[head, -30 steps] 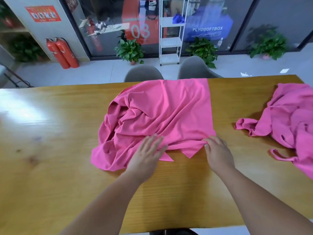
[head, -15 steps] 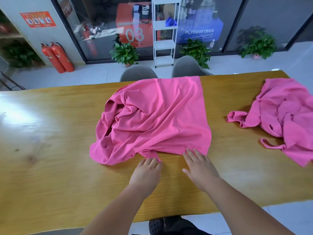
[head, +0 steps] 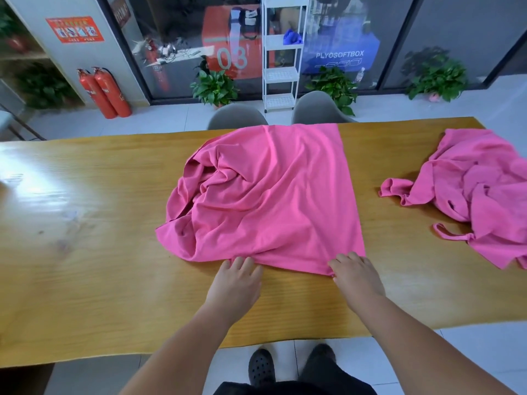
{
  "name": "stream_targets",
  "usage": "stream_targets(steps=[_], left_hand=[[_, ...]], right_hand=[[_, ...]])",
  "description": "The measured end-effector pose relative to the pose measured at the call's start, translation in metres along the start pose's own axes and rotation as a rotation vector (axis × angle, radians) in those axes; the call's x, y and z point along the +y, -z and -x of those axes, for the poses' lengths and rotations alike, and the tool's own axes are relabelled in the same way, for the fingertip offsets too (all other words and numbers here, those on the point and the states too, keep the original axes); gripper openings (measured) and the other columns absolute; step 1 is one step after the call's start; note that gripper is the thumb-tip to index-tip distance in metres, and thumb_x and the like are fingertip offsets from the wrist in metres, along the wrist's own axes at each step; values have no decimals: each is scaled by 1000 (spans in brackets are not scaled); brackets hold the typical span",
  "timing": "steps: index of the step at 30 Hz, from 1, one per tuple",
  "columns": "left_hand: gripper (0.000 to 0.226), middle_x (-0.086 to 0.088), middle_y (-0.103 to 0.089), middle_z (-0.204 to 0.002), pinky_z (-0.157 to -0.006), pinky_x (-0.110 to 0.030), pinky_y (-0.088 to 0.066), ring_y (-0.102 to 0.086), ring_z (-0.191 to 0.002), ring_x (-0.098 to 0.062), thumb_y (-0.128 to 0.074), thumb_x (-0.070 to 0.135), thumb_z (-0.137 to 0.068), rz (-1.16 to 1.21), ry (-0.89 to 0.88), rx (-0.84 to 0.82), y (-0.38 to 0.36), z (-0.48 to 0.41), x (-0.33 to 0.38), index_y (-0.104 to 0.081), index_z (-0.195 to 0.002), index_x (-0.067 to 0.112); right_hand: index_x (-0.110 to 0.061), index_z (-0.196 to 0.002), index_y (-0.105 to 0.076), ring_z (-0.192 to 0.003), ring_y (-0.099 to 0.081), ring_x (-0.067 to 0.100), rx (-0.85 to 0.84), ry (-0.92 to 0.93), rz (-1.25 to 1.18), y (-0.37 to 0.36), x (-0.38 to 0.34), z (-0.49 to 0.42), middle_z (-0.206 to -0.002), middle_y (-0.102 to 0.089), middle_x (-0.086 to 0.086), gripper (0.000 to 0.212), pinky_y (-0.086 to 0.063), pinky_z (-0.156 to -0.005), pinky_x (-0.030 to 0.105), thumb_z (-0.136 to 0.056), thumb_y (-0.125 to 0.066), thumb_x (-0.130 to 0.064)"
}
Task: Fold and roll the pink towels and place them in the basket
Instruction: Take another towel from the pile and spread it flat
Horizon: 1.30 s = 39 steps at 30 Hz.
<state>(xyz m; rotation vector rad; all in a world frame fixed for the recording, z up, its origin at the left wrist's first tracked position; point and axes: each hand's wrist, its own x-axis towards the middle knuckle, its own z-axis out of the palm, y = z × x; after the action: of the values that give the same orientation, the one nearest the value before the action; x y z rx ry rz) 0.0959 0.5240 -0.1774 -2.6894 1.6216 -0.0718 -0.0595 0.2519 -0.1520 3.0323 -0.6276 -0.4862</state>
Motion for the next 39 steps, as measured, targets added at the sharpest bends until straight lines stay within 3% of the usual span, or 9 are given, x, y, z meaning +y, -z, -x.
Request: stream_targets(steps=[6,9,12,16,20,25,28,33,39], left_hand=[[70,-11,-34,-163,-125,-50,-32,-30,-149,-33,-66,41,-93,141,-148,-74,19,-32,48,-35,-156,36],[65,-12,-30,-166,-125,-55,-30,-26,-154,-36,-62,35,-95,176,47,-37,36,-57,68,-39,-156,33],[66,-15,-13,-172,-129,-55,-17,-9,-160,-38,-58,32,-99,155,243,-119,44,-68,80,-33,-161,30],[73,-12,0,-175,-131,-52,-5,3,-161,-37,-53,35,-103,123,289,-263,42,-75,92,-17,-166,31],[76,-9,-1,-176,-132,-51,-8,0,-162,-34,-52,38,-105,137,277,-329,34,-66,112,-11,-168,30],[84,-10,0,-175,-130,-56,-13,-2,-162,-34,-55,39,-104,130,254,-422,31,-53,138,0,-167,32],[80,-14,1,-175,-131,-54,-10,2,-162,-36,-53,39,-104,55,226,-349,32,-52,146,-6,-168,26],[54,-10,-51,-147,-110,-49,-47,-47,-134,-33,-66,24,-87,58,63,-112,26,-53,172,-57,-140,20],[64,-11,-28,-169,-128,-48,-24,-26,-156,-31,-54,27,-102,125,123,-321,16,-45,213,-29,-160,24]], right_hand=[[-31,-95,-55,-102,-51,17,219,58,-180,22,31,4,-99,-52,-13,15,-43,-94,39,-105,-43,-32],[-25,-98,-59,-105,-50,24,503,-136,-322,43,52,-10,-107,-55,-5,5,-45,-91,43,-100,-55,-27],[-22,-118,-65,-118,-48,27,446,-301,-291,45,68,-14,-124,-55,2,21,-48,-95,45,-100,-61,-32],[-27,-116,-65,-111,-53,19,328,-29,-171,26,77,7,-116,-56,-8,22,-48,-91,38,-101,-50,-35],[-28,-148,-51,-136,-49,19,109,290,-169,2,70,26,-150,-50,-7,46,-43,-112,41,-103,-53,-38],[-31,-164,-22,-147,-41,30,-44,246,-182,-24,69,41,-170,-19,5,69,-44,-116,45,-105,-53,-46],[-25,-157,-42,-150,-35,36,70,220,-156,-36,83,47,-166,-27,12,63,-46,-114,52,-100,-65,-38],[-20,-123,-70,-120,-54,23,349,546,-80,-42,105,59,-129,-61,-1,38,-51,-104,42,-87,-74,-29],[-22,-145,-61,-137,-54,28,179,448,-16,-68,123,75,-148,-61,-2,52,-39,-120,52,-98,-63,-46]])
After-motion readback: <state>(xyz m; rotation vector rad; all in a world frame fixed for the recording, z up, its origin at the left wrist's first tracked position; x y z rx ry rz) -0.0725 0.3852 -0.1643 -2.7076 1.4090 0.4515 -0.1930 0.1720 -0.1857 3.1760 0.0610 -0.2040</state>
